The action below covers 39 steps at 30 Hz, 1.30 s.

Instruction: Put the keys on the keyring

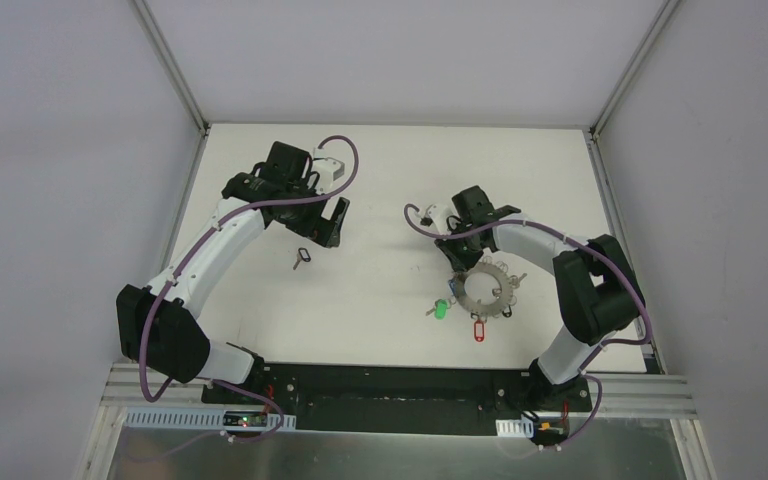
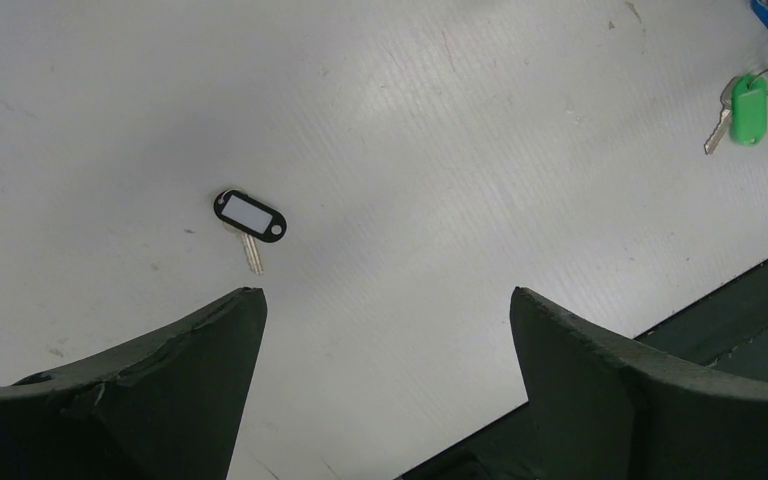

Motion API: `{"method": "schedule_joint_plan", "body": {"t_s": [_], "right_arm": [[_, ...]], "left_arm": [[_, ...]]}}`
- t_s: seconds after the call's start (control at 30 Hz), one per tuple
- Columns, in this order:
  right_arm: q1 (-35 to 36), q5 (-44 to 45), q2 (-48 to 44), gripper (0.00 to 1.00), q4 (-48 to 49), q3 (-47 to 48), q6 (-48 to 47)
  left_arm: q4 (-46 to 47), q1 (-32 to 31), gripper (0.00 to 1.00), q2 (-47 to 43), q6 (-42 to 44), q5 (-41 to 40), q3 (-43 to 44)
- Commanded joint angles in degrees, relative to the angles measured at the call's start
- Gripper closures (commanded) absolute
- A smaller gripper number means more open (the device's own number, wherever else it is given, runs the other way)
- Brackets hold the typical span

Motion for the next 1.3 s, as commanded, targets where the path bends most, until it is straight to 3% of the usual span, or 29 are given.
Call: {"method": "schedule_joint_plan", "body": {"t_s": [0.0, 0.47, 0.7, 1.0, 1.27], "right_arm": [[0.3, 1.3, -1.5, 0.82, -1.7, 2.6, -0.9], [0.0, 1.1, -2.3, 0.92, -1.6, 3.6, 0.1], [-3.1, -6.9, -7.3, 0.97, -1.5, 5.0, 2.4], [-3.5, -21.3, -15.2, 1.0, 0.2, 5.2, 1.0], [-3.5, -39.6, -16.8, 1.0, -2.8, 9.9, 0.2]], "left_arm": [[-0.7, 0.6, 0.05, -0.9, -0.8, 1.1, 0.7], [-0.7, 0.7, 0.05, -0.9, -0.8, 1.7, 0.7], [1.8, 1.3, 0.07, -2.1, -1.2, 4.5, -0.6], [8.4, 1.5, 0.12, -2.2, 3.6, 19.7, 0.9], [26.6, -2.7, 0.16, -0.2, -1.3, 34.9, 0.5]]}}
